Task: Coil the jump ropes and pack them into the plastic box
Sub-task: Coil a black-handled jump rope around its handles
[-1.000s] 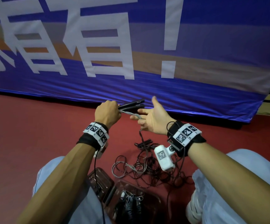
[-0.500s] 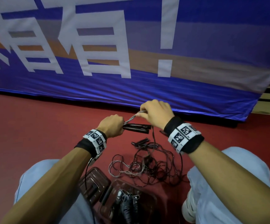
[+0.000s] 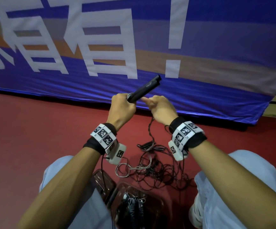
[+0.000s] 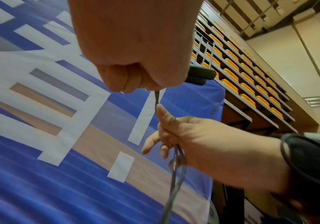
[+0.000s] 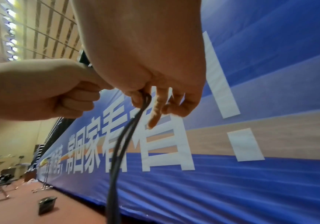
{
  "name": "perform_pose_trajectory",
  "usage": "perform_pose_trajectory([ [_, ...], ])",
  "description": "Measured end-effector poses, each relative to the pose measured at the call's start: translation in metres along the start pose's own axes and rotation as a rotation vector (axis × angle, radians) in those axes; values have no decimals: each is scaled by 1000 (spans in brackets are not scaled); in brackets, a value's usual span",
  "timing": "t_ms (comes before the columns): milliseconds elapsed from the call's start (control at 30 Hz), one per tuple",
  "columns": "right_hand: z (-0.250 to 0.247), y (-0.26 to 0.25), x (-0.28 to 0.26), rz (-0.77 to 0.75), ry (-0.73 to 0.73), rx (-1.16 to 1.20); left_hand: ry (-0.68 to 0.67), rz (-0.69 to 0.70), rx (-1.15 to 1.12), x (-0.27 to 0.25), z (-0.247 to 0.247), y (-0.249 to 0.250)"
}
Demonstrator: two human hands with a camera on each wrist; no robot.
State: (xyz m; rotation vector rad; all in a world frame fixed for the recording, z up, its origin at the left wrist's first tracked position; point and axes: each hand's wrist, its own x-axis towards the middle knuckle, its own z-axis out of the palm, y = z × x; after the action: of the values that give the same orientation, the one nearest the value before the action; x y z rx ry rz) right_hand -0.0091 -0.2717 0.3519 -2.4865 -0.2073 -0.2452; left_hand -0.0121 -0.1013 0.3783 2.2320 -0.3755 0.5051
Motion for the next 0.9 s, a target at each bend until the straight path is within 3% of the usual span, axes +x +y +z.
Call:
perform_pose_trajectory([
  [167,31,-27,-5,9,41,193,76,-139,16,16,-7,-13],
  [300,72,-45,-20,-7,-47,120,10,-200,149,18,-2,-27],
  [500,57,-51,-34,-170,-146,5,-78,-252,265,13,-1,-44],
  [700,30,-30,-49,-320,-158,-266,-381,-73,560,-18,24,-43],
  [900,10,1,-34,-257,-78,-373,-510,107,752,-33,38,-37],
])
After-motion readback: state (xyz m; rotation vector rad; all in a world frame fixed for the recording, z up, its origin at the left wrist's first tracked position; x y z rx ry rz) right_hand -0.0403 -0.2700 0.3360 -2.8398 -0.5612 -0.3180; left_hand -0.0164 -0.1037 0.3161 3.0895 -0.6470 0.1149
